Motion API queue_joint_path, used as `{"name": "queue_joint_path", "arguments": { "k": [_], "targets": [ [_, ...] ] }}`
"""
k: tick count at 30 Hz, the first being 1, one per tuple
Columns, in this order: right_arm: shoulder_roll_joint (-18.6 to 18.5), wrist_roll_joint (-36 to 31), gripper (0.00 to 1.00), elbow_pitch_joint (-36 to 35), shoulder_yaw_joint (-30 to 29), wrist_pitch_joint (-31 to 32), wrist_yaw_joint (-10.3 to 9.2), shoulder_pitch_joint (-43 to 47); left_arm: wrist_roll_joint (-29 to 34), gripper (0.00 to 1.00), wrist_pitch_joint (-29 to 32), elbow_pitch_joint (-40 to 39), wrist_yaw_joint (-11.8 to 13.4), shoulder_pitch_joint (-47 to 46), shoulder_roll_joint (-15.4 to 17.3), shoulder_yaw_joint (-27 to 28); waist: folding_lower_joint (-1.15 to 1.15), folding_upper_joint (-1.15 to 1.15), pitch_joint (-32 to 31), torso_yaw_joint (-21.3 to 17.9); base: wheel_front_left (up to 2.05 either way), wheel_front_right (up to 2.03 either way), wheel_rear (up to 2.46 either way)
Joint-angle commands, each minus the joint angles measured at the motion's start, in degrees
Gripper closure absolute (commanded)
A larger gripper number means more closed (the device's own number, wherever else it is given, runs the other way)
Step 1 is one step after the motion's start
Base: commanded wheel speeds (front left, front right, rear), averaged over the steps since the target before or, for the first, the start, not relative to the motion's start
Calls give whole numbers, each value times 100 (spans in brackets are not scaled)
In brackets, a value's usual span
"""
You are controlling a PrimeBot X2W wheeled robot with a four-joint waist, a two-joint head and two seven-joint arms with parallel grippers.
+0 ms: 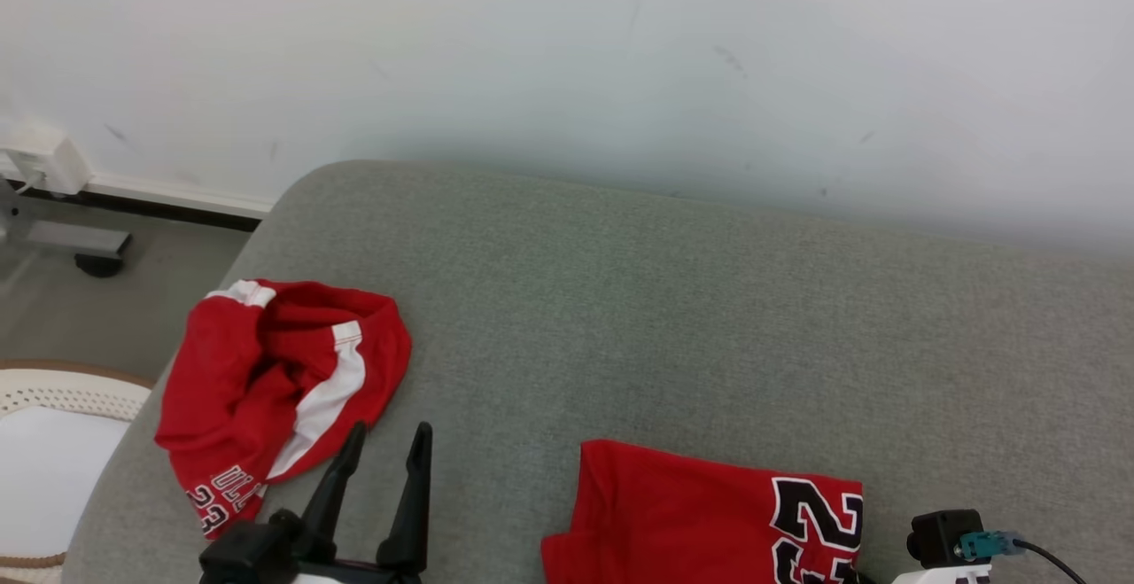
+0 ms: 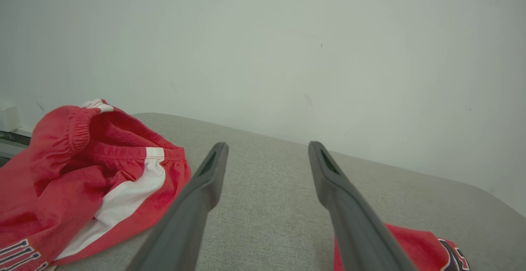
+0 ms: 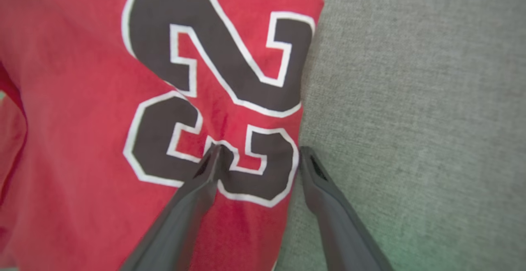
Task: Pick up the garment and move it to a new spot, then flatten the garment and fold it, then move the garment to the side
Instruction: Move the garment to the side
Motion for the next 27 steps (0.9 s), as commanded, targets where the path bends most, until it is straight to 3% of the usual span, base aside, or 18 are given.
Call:
{"name": "queue_joint_path", "arguments": {
  "k": [1, 2, 8, 16, 27],
  "targets": [
    [102, 109, 66, 98, 239, 181, 47, 188, -71, 0, 1, 3, -17, -9, 16, 19, 0, 0, 5, 56, 0, 0, 0],
    [76, 131, 100, 64, 230, 105, 46, 180, -74, 0, 1, 2, -17, -7, 15, 22, 0, 0, 9, 69, 0, 0, 0],
    [-146, 89, 100, -76, 162, -182, 33, -2, -71, 0, 1, -4, -17, 14, 13, 61, 0, 0, 6, 60, 0, 0, 0],
    [-410, 63, 100, -313, 103, -426, 25, -357, -176, 0, 1, -108, -17, -36, 9, -32, 0, 0, 9, -262, 0, 0, 0],
    [-560, 74, 100, -645, -185, -585, 25, -648, -113, 0, 1, -216, -17, -196, 11, -255, 0, 0, 192, -1440, 0, 0, 0]
  ]
}}
